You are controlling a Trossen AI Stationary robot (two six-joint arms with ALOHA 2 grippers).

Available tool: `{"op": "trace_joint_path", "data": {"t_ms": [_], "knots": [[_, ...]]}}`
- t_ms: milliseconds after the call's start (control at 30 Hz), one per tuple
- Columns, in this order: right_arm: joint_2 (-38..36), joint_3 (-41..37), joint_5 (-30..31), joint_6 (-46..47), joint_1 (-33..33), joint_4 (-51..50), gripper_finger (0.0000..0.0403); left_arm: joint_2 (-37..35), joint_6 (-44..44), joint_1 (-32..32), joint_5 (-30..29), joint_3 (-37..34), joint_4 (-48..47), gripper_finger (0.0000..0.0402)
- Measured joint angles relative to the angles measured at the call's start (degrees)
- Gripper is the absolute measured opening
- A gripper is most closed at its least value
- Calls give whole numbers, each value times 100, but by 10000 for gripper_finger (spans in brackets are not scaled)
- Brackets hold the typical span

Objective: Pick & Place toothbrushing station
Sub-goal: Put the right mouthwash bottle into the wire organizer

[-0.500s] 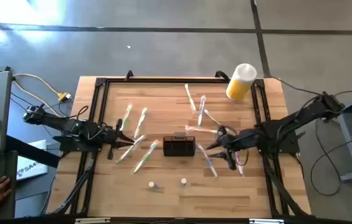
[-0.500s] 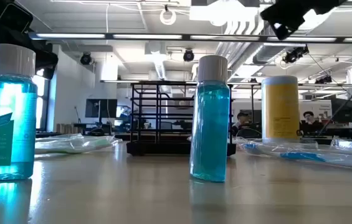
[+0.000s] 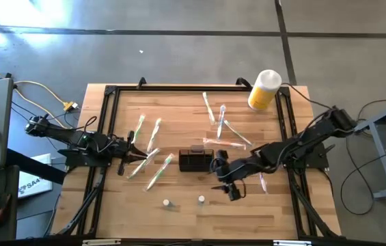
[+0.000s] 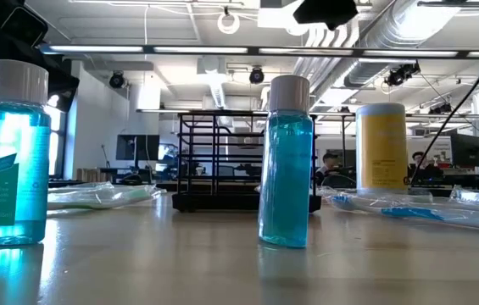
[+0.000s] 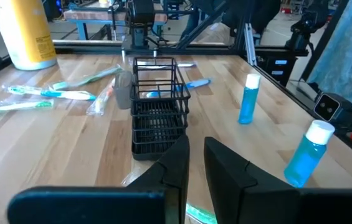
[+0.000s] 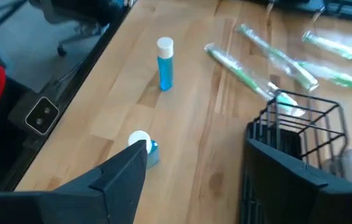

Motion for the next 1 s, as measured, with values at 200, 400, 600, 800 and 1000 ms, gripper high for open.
{"op": "trace_joint_path", "data": {"t_ms": [200,400,600,800,1000], "knots": [[611,1027,-20,1157,-3,-1154,255,0,-74,0,-1,0,7,47],[917,1715,-416,2108,-3,-1633,252,0,-257,0,0,0,9,47],[1037,1906,-741,2925,-3,-1608,245,0,-982,0,-11,0,11,47],[1037,1914,-749,3562,-18,-1633,244,0,-1334,0,-48,0,20,47],[1176,1897,-128,3000,110,-1449,244,0,-1849,0,-55,0,11,47]]}}
